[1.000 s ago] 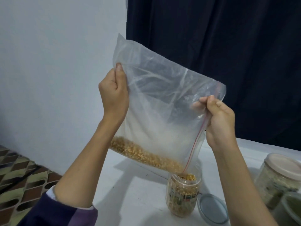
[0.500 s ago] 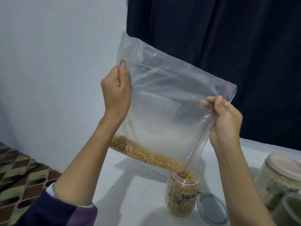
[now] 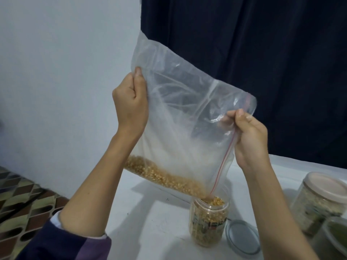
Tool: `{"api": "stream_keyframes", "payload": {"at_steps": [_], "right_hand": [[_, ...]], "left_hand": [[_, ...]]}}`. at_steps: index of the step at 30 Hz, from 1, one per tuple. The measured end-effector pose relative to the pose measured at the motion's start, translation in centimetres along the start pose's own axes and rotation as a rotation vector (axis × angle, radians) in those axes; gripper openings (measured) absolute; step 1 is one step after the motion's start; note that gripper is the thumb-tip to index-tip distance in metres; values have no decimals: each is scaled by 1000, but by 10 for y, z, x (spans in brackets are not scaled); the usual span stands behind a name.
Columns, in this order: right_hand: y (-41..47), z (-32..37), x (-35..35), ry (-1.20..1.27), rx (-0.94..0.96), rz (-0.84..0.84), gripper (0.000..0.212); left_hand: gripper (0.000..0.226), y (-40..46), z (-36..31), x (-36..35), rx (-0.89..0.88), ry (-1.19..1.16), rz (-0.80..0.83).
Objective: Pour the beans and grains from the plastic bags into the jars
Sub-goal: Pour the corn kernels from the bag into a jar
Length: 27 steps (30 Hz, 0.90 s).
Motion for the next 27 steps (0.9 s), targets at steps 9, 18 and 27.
{"api": "stream_keyframes", "payload": {"at_steps": [9, 18, 27], "right_hand": [[1, -2, 5, -1, 11, -57, 30], [1, 0, 4, -7, -1, -31, 29], [-2, -2, 4, -33, -16, -54, 30]], "left_hand": [[46, 0, 4, -2, -3, 6, 5], [45, 2, 1, -4, -25, 38, 8], [45, 1, 2, -8, -27, 35, 35]]}}
Point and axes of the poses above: each hand's wrist, its own y-axis towards the middle knuckle, its own x-axis out of the back of the hand, z = x × y, the point moved 5 cm from there along y, towards the middle knuckle, and after that the axes turned 5 degrees about z, right-handed, at the moved point
